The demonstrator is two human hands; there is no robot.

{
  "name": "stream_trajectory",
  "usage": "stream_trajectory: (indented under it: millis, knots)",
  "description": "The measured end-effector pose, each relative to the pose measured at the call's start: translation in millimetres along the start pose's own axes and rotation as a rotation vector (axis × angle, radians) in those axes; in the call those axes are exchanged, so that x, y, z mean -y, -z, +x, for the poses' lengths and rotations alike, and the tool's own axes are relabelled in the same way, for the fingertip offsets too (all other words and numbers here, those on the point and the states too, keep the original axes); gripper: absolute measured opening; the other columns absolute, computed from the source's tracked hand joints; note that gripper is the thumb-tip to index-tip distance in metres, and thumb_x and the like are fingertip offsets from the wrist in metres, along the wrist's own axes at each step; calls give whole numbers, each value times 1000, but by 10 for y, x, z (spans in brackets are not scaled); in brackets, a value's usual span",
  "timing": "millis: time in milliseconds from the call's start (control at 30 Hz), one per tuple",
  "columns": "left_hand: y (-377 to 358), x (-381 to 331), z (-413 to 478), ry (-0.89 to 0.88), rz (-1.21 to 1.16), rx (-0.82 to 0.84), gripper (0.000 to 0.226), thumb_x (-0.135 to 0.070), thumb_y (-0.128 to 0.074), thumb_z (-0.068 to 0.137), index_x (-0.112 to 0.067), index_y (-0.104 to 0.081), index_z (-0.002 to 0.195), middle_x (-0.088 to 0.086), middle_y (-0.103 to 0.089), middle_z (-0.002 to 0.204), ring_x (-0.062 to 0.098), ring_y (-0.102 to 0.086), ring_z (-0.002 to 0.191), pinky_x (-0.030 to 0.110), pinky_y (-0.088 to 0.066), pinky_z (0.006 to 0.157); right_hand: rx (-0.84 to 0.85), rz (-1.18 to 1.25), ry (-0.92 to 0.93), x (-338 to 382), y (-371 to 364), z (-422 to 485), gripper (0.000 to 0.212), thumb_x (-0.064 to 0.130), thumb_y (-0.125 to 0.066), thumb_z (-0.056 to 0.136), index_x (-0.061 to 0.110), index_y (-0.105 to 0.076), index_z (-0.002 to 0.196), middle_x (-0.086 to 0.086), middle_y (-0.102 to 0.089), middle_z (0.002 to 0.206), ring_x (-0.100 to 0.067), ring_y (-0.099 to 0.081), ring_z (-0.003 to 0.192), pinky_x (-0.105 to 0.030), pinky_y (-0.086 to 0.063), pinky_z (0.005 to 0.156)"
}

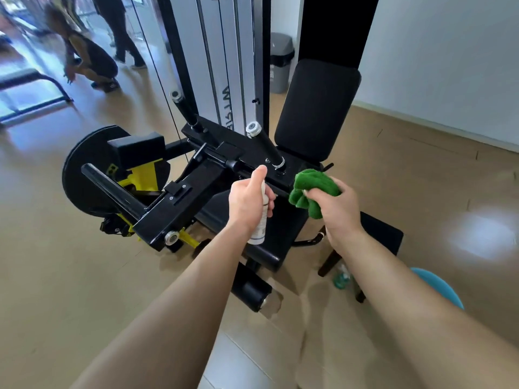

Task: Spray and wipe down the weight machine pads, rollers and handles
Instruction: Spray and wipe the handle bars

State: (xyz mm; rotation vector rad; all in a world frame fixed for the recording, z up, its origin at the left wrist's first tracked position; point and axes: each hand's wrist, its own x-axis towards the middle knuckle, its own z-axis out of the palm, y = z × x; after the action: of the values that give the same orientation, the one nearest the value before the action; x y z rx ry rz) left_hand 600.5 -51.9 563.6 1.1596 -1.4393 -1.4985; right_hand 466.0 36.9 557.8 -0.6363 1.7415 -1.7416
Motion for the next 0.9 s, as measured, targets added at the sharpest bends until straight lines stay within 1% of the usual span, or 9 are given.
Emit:
stream_trajectory:
  millis: [133,233,367,500,567,633,700,800,900]
  knots:
    - [-6,-13,233,49,-46,-48,61,-47,-51,103,-6,-60,59,8,-59,54,17,-55,46,28,-51,53,-82,319,-164,-14,-60,32,9,4,-70,86,12,-72,90,-2,-74,85,-17,-72,87,-29,-54,79]
    - [9,0,429,65,-68,-31,60,-47,-51,103,-5,-60,61,9,-58,55,18,-54,46,28,-52,52,-126,336,-203,-44,-130,91,7,6,-70,87,12,-71,92,0,-75,83,-15,-73,84,-30,-55,78]
    - [33,46,663,94,-61,26,58,-43,-51,101,-6,-58,58,10,-57,55,19,-53,47,30,-52,55,-154,366,-174,-4,-312,204,10,9,-66,90,11,-69,100,-4,-73,91,-22,-70,90,-44,-58,91]
    - [116,99,890,98,-27,122,52,-32,-51,98,-7,-53,53,10,-54,52,20,-49,45,31,-47,55,-209,371,-52,53,-588,387,15,19,-61,80,19,-68,93,4,-72,84,-19,-69,87,-41,-54,85]
    - [198,137,990,91,-25,161,52,-29,-50,99,-6,-53,53,11,-53,51,21,-47,43,31,-45,53,-225,355,17,59,-757,496,30,23,-58,74,22,-66,103,3,-71,98,-19,-67,98,-37,-51,92]
    - [315,179,1075,58,-20,204,56,-32,-52,102,-7,-55,52,11,-54,51,21,-49,44,31,-46,53,-197,244,116,58,-939,603,52,25,-56,76,24,-57,128,-1,-63,125,-17,-59,118,-33,-45,105]
    - [455,180,1151,22,-8,228,62,-38,-51,106,-7,-57,52,13,-55,52,22,-51,45,29,-48,52,-122,-73,300,22,-1154,738,69,30,-56,79,18,-41,146,-4,-51,140,-13,-49,130,-27,-36,112]
    - [682,107,1275,-10,-23,226,67,-40,-48,108,-5,-59,52,14,-55,51,23,-51,45,29,-47,52,-38,-523,528,-97,-1434,991,86,35,-68,81,6,-30,152,-12,-41,141,-6,-41,127,-11,-31,107]
    - [838,36,1409,-9,-19,236,67,-46,-47,103,-8,-58,50,13,-54,50,23,-51,45,29,-46,52,-126,-664,687,-120,-1503,1141,99,45,-80,76,1,-31,151,-15,-47,133,-17,-49,121,-22,-41,104]
